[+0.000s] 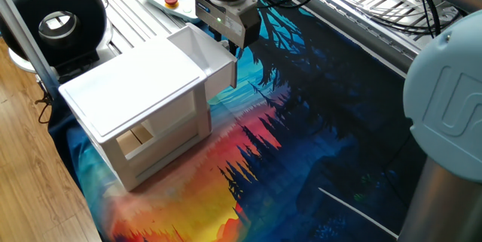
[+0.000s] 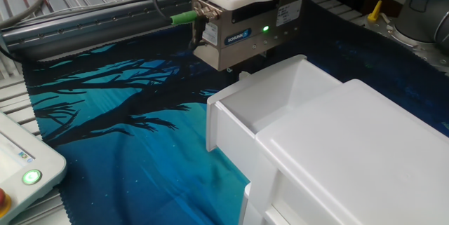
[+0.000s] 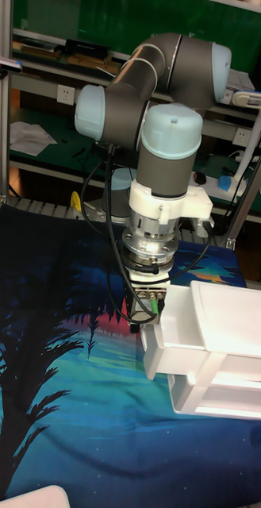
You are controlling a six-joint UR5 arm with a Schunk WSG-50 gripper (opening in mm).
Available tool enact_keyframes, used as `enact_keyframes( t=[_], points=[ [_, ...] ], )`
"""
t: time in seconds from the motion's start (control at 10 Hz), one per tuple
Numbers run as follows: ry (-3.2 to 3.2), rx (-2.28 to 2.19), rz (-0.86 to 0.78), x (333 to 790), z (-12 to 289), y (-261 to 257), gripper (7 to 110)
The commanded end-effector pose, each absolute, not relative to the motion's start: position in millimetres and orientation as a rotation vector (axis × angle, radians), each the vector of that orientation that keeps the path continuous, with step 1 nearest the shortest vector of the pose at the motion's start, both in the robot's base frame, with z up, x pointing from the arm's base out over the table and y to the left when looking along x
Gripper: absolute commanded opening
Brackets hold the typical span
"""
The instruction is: Grasp the handle and close the drawer
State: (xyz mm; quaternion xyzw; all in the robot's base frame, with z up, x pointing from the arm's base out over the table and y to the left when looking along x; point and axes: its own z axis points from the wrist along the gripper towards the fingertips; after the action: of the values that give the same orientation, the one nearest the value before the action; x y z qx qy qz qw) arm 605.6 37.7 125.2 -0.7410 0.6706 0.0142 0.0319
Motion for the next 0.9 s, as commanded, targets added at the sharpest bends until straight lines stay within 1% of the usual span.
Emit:
enact_keyframes(
  t=[0.0,0.7,0.8],
  points=[
    [2.078,-2.261,0.054,603.0,126.2,39.2,44],
    [2.108,-2.220,0.040,607.1,124.7,40.0,44],
    [2.113,-2.214,0.042,607.1,124.8,40.4,22]
  ],
)
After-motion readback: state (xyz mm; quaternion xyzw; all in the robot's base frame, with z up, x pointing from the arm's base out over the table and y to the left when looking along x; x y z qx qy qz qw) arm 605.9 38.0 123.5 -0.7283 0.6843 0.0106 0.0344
